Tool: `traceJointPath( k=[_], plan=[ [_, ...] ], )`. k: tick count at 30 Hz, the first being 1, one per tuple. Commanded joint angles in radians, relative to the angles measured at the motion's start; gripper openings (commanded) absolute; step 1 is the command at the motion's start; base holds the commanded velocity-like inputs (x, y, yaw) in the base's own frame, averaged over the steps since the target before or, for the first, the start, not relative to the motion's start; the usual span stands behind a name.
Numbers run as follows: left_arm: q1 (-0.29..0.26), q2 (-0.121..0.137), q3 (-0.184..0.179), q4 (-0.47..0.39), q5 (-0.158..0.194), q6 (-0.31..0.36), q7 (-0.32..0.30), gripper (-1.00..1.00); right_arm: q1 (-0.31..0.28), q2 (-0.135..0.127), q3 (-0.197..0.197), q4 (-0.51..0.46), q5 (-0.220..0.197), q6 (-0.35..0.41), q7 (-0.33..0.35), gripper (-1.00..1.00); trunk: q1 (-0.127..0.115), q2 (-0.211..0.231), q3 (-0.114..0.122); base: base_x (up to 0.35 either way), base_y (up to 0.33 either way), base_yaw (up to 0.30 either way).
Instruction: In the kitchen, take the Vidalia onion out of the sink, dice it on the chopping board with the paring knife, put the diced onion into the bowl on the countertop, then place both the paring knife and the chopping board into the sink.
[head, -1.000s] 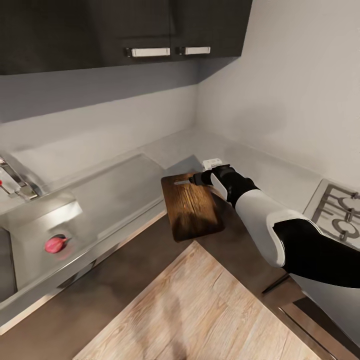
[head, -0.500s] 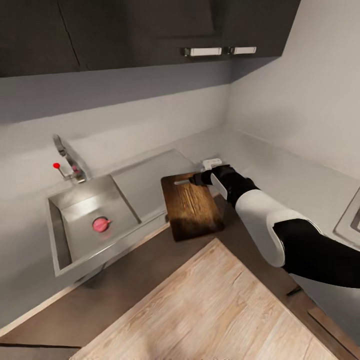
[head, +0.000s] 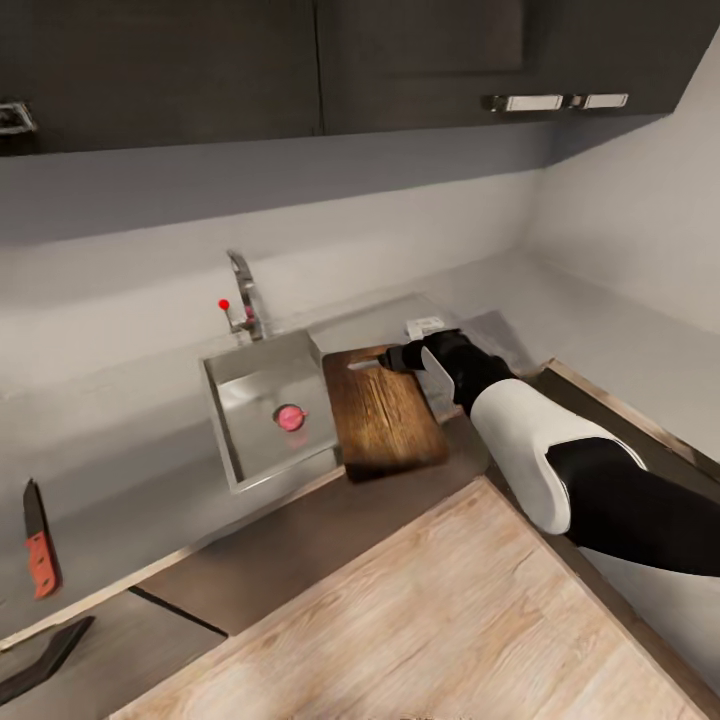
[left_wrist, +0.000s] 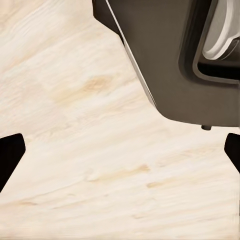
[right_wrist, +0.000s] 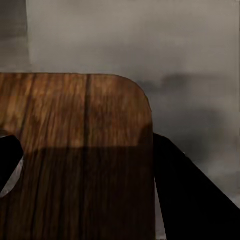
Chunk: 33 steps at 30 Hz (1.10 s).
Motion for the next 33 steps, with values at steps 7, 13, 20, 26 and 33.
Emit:
traceJointPath(
  k=[7,13,20,26,33],
  plan=[
    [0.001,-0.001,0.002,0.000,0.006,-0.001,0.000,1.00,-0.001,0.000,0.002,-0.001,-0.001,0.005,0.005,-1.00,0.000,-0.002,-0.002,-0.171,0.257,0.280],
    [0.001,-0.001,0.002,0.000,0.006,-0.001,0.000,1.00,-0.001,0.000,0.002,-0.001,-0.001,0.004,0.005,-1.00,0.000,-0.002,-0.002,-0.171,0.257,0.193],
    [0.001,-0.001,0.002,0.001,0.006,-0.001,0.000,1.00,-0.001,0.000,0.001,-0.002,0.003,0.005,0.007,-1.00,0.000,-0.002,-0.002,-0.169,0.256,0.009],
    [0.001,-0.003,0.003,-0.002,0.006,-0.001,-0.001,1.00,-0.001,0.000,0.000,-0.011,0.006,0.012,0.001,-1.00,0.000,-0.002,-0.002,-0.157,0.257,0.000],
    [0.001,-0.007,0.002,-0.002,0.006,-0.001,-0.002,1.00,-0.001,0.000,-0.008,-0.018,-0.008,0.014,-0.097,-1.00,0.000,-0.002,-0.002,-0.142,0.257,0.000]
  ],
)
